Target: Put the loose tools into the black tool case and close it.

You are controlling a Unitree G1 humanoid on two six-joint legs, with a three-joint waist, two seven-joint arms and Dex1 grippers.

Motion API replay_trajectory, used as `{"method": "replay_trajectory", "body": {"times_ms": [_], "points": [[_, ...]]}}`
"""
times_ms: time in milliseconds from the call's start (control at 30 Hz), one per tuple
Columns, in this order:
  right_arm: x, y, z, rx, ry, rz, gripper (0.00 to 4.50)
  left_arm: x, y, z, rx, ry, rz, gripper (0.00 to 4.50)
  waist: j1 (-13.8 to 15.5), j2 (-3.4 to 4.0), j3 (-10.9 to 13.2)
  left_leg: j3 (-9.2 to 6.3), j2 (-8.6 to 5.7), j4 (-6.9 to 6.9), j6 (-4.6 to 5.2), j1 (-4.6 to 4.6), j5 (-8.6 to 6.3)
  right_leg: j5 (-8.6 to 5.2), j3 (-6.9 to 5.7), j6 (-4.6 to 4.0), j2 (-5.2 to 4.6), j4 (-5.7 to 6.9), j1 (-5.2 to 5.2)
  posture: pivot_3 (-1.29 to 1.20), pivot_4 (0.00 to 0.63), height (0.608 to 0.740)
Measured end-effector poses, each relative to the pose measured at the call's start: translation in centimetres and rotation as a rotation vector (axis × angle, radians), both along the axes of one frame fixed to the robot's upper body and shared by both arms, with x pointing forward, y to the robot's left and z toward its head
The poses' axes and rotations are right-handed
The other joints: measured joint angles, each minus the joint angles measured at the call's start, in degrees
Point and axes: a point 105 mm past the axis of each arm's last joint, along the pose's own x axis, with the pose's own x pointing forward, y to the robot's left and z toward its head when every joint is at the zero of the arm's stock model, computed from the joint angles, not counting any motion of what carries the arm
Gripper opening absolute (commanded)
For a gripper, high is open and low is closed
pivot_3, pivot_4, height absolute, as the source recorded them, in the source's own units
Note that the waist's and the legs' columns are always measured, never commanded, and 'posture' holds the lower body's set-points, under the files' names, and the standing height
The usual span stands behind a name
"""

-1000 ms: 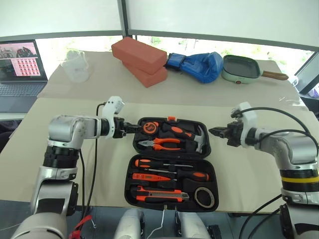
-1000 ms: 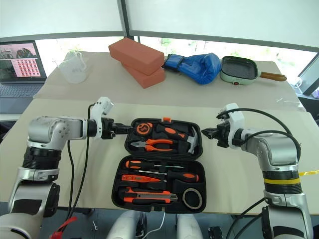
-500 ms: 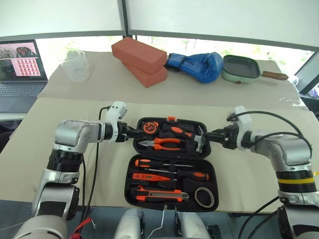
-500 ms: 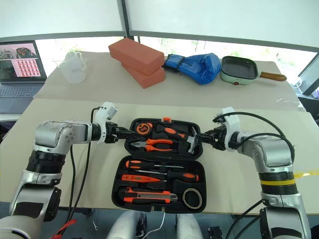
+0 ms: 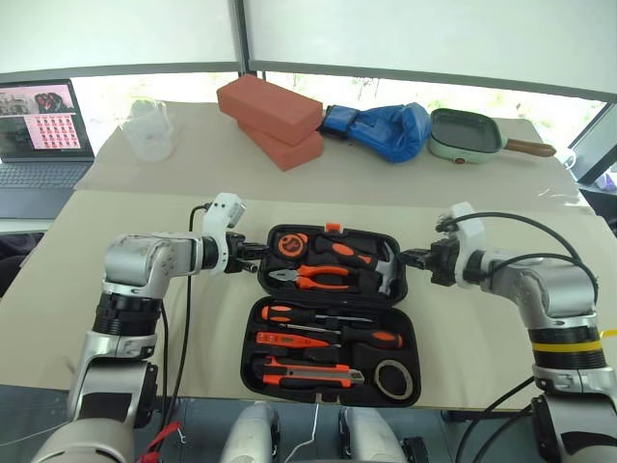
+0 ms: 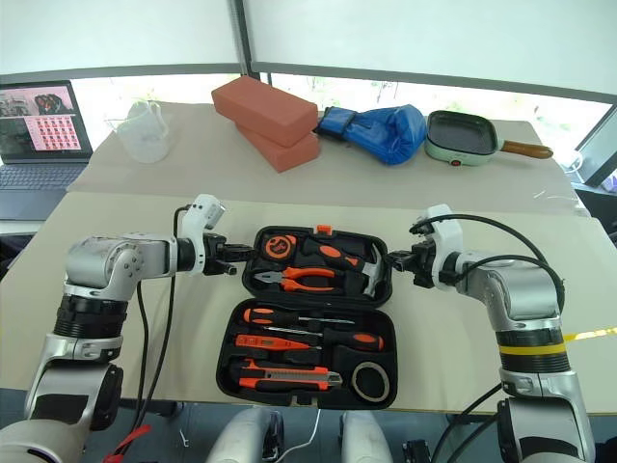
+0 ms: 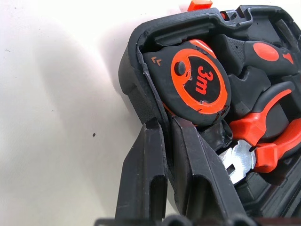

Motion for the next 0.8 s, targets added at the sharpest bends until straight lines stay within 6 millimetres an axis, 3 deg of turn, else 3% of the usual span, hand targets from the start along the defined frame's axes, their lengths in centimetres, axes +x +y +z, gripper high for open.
{"method": "replay_trajectory", "body": {"times_ms": [200, 367, 467, 567, 667, 800], "points": [[1.6, 0.3, 2.2, -0.006, -0.135, -0.052, 0.0, 1.0, -0.2, 1.6, -0.046, -0.126, 0.03, 0.01, 0.0, -0.01, 0.0, 0.0, 0.01, -0.01, -0.03, -0.21, 0.04, 0.04, 0.0, -0.02, 0.0, 0.01, -0.22, 0.0, 0.15, 0.738], [3.3, 0.0, 5.6, -0.019, -0.338, -0.111, 0.0, 2.6, -1.0, 5.2, -0.092, -0.377, 0.049, 0.01, 0.1, -0.02, 0.0, 0.0, -0.01, -0.03, -0.03, -0.31, 0.03, 0.06, -0.04, 0.0, -0.02, -0.06, -0.26, 0.0, 0.15, 0.738], [3.6, -0.2, 6.7, -0.051, -0.434, -0.116, 0.0, 2.8, -1.3, 7.0, -0.104, -0.507, 0.047, 0.01, 0.1, -0.02, 0.0, 0.02, 0.0, -0.12, 0.0, -0.33, 0.01, 0.07, -0.04, 0.02, -0.02, -0.01, -0.25, 0.0, 0.15, 0.738], [3.4, -0.1, 6.4, -0.1, -0.5, -0.096, 0.0, 2.4, -1.3, 6.9, -0.052, -0.612, 0.035, 0.01, 0.1, -0.01, 0.0, 0.05, 0.01, -0.18, 0.01, -0.35, 0.0, 0.08, -0.03, 0.05, -0.02, -0.06, -0.25, 0.0, 0.15, 0.738], [2.0, 0.3, 6.2, -0.173, -0.626, -0.049, 0.0, 1.6, -0.8, 4.8, 0.037, -0.707, 0.041, 0.01, 0.1, 0.0, 0.0, 0.06, 0.06, -0.27, -0.02, -0.34, -0.03, 0.08, -0.04, 0.05, -0.02, -0.18, -0.24, 0.0, 0.15, 0.738], [0.6, 0.2, 5.8, -0.238, -0.732, -0.034, 0.0, 0.6, -0.7, 4.3, 0.094, -0.821, 0.042, 0.01, 0.5, 0.02, 0.0, 0.1, 0.09, -0.24, 0.12, -0.25, -0.13, 0.09, -0.08, 0.07, -0.04, -0.33, -0.06, 0.0, 0.15, 0.738]]}}
